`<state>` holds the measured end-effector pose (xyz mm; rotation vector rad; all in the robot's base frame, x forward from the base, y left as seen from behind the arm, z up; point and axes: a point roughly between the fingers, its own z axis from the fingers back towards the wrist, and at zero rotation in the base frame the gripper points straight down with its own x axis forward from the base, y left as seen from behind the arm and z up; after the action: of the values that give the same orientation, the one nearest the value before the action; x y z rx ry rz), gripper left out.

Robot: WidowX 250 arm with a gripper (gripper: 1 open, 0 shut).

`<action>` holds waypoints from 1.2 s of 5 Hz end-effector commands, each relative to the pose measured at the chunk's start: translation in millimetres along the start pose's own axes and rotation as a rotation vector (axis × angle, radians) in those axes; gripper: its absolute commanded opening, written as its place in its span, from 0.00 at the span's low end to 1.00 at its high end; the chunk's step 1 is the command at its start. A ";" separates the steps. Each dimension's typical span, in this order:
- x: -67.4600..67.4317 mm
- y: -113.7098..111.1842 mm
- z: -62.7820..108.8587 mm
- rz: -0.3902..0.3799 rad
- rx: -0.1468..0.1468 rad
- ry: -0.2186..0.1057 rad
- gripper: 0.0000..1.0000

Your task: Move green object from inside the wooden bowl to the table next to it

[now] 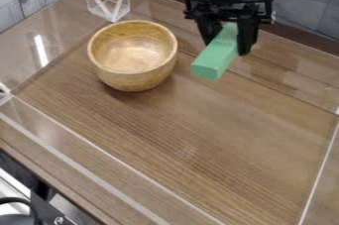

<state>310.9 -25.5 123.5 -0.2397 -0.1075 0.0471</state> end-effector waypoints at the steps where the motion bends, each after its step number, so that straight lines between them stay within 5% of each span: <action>1: 0.5 0.2 15.6 -0.009 0.007 -0.070 0.00; 2: -2.1 -0.5 8.6 -0.001 0.015 -0.072 0.00; 4: -3.9 -12.1 7.0 -0.110 0.018 -0.036 0.00; 5: -5.2 -6.4 3.4 -0.076 0.027 -0.031 1.00; 6: -7.6 -11.2 -6.9 -0.090 0.031 -0.017 1.00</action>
<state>300.0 -37.8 105.5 -0.2047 -0.0873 -0.0424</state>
